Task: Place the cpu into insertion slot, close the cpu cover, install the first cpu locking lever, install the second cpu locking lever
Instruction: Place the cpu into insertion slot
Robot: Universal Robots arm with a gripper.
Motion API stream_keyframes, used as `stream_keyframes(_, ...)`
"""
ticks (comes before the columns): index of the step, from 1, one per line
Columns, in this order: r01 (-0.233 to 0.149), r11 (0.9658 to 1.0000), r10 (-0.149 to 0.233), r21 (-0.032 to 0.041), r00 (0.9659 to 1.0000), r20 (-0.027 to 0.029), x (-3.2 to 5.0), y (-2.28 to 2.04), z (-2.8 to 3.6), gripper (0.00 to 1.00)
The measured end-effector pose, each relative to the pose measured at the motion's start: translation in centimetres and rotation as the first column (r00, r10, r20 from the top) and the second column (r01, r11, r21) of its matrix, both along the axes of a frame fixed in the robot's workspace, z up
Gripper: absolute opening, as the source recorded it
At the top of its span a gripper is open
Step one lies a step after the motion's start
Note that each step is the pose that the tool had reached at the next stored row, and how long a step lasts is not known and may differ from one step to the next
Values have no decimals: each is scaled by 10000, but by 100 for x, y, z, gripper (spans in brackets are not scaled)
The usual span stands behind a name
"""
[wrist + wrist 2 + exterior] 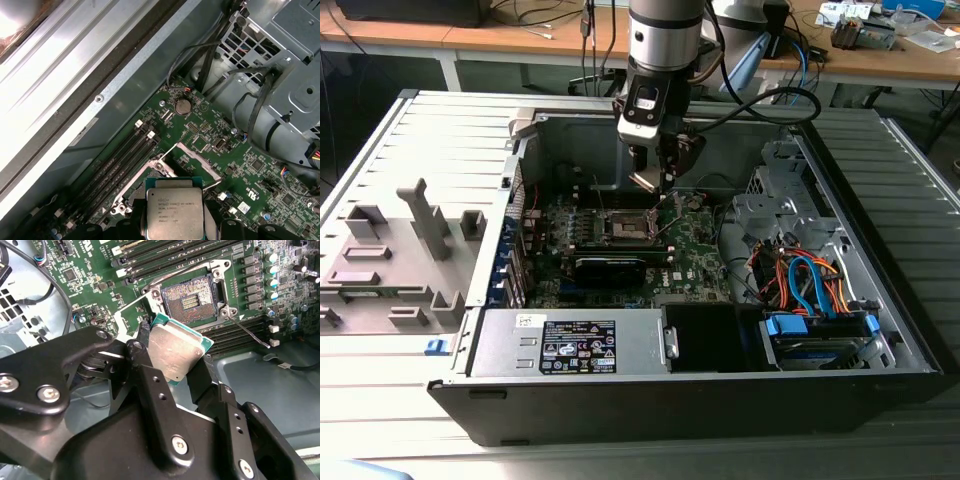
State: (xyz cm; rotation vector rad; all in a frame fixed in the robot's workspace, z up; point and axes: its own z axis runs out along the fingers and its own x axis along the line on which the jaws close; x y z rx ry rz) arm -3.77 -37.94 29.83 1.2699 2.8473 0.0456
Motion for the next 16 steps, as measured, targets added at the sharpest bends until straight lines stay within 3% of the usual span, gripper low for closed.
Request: stream_keyframes(16, 131, 9999, -131, 0, 9999, 0, 0, 0, -8, 55)
